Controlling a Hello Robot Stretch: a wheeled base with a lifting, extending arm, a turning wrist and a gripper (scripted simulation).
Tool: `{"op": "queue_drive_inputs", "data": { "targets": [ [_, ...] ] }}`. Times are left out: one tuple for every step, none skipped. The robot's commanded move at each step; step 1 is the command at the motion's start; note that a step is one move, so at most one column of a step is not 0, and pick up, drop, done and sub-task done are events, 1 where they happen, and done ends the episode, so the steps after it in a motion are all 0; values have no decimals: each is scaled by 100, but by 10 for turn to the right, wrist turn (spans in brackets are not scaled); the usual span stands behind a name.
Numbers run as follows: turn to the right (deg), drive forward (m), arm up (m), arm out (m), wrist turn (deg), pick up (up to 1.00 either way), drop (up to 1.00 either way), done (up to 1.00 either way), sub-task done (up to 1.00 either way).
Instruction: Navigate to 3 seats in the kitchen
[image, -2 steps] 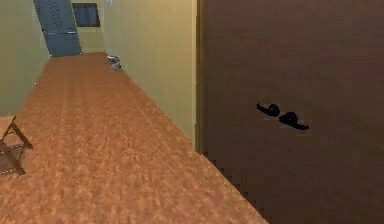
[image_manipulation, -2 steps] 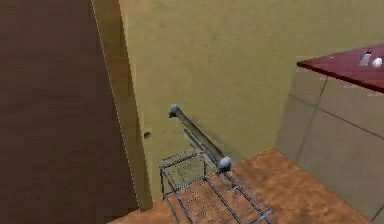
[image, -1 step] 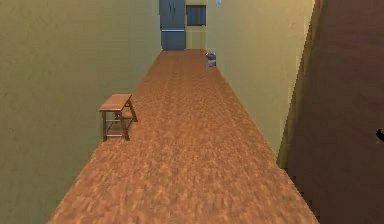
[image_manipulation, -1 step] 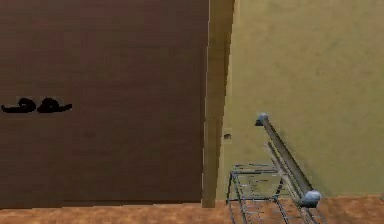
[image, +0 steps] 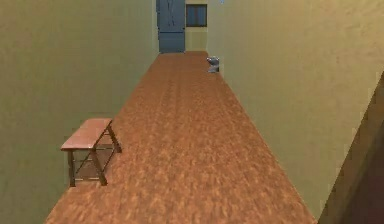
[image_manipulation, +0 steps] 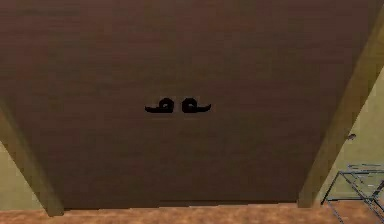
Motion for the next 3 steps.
{"op": "queue_drive_inputs", "data": {
  "targets": [
    [-240, 0, 0, 0, 0, 0, 0, 0, 0],
    [0, 85, 0, 0, 0, 0, 0, 0, 0],
    [-90, 0, 0, 0, 0, 0, 0, 0, 0]
  ]
}}
